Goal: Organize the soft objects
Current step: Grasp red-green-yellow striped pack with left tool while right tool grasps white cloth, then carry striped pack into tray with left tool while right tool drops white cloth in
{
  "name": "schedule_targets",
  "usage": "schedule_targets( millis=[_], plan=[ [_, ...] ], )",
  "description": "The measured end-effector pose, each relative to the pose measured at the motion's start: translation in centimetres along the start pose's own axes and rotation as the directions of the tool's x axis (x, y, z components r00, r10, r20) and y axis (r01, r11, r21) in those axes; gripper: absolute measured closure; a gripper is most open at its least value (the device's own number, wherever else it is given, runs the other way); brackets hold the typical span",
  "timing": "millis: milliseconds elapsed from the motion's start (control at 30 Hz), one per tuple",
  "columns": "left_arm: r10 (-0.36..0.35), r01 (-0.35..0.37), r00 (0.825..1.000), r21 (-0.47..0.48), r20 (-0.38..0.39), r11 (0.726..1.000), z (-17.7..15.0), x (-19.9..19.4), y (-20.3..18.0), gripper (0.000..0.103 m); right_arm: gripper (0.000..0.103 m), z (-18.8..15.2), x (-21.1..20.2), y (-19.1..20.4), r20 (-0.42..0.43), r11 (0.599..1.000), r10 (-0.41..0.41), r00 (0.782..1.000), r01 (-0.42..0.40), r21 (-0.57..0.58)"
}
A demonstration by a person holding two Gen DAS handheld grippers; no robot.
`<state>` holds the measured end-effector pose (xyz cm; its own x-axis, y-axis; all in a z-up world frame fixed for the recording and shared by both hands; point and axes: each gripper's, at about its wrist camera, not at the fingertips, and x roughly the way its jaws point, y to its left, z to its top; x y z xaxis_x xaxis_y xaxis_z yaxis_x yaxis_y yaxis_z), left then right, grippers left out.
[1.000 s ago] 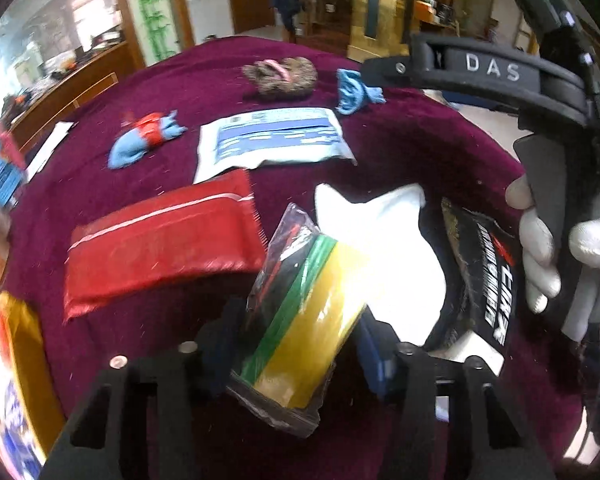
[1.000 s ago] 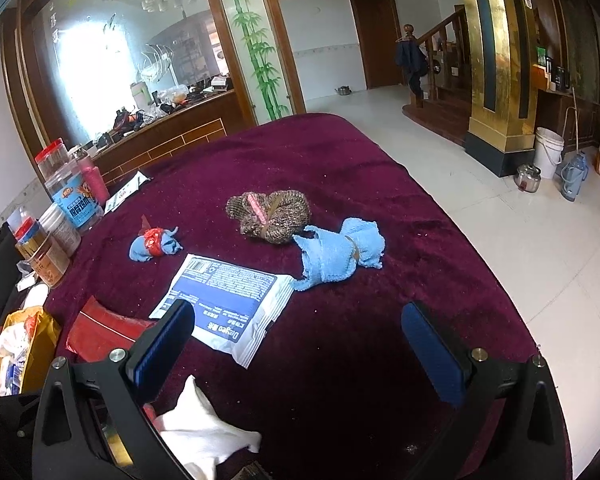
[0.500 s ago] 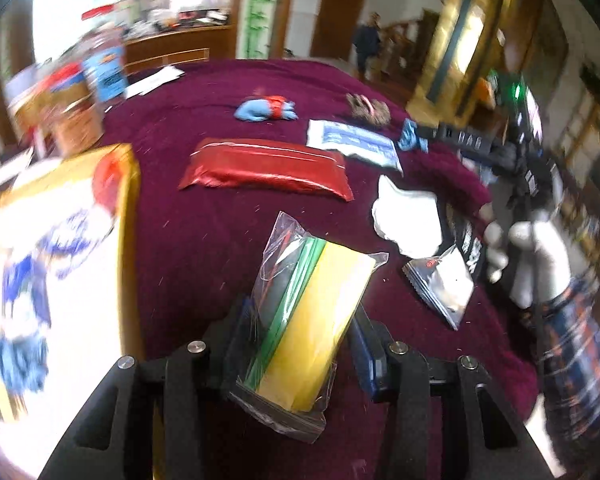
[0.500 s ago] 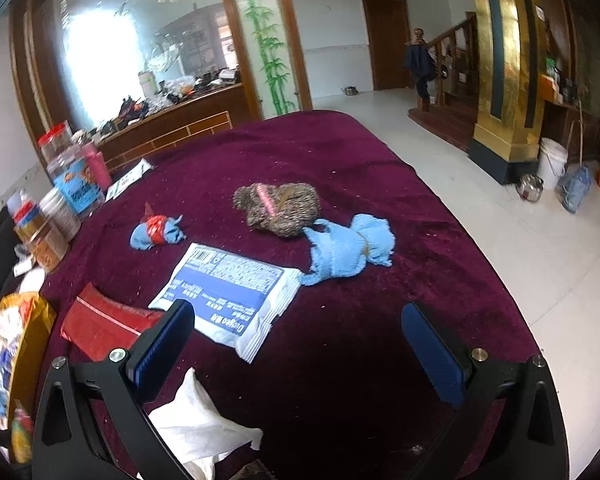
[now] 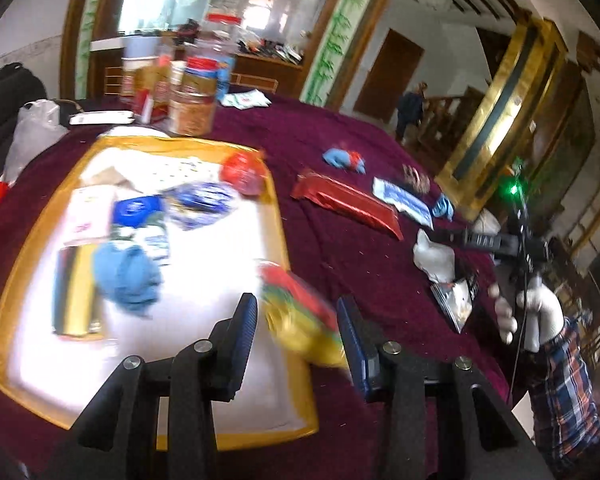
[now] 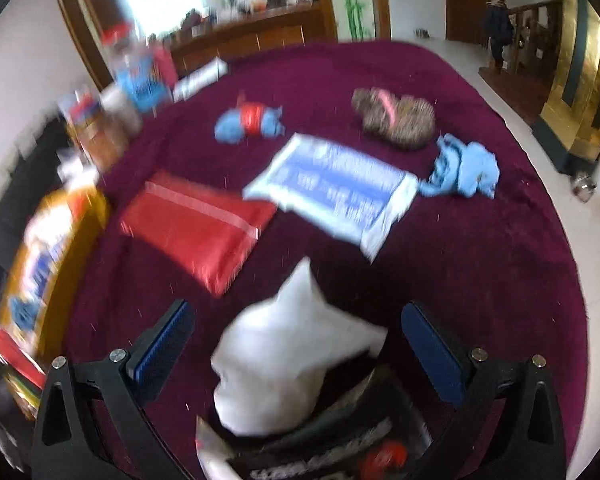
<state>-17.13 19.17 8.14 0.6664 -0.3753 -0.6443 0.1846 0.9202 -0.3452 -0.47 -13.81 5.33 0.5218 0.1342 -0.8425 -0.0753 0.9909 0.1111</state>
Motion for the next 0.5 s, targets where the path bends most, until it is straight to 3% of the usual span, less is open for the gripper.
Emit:
schedule_targets(
  millis=[167,267,367,400,433,500],
  plan=[
    [-0.018,0.019,1.0,-0.093,0.009,0.996,-0.8,-1.1,3.3,0.059,0.003,-1.0,1.2,2.7,-0.075,0.989,-0.112,0.991,0.104,-0.103],
    [-0.031,0.031,1.0,-0.075,0.0,0.997,-1.4,-1.5,3.2,0.059,0.017,-1.7,1.8,3.8,-0.11,0.975,-0.171,0.979,0.153,-0.161],
    [-0.062,0.062,0.998,-0.02,0.0,0.998,-1.9,-1.7,1.3,0.053,0.037,-2.3,2.3,4.4,-0.119,0.97,-0.185,0.976,0.162,-0.181],
    [-0.07,0.07,0.998,0.011,0.002,0.997,-2.0,-1.7,0.7,0.046,0.062,-2.3,2.1,4.4,-0.124,0.975,-0.161,0.979,0.139,-0.171],
    [-0.079,0.079,0.997,0.057,0.001,0.995,-2.0,-1.6,-0.4,0.038,0.077,-2.3,1.8,4.4,-0.127,0.98,-0.142,0.982,0.122,-0.159],
    [-0.077,0.079,0.997,0.162,-0.016,0.984,-2.1,-1.2,-2.8,0.026,0.081,-2.3,1.3,4.7,-0.113,0.979,-0.148,0.983,0.129,-0.156]
  ],
)
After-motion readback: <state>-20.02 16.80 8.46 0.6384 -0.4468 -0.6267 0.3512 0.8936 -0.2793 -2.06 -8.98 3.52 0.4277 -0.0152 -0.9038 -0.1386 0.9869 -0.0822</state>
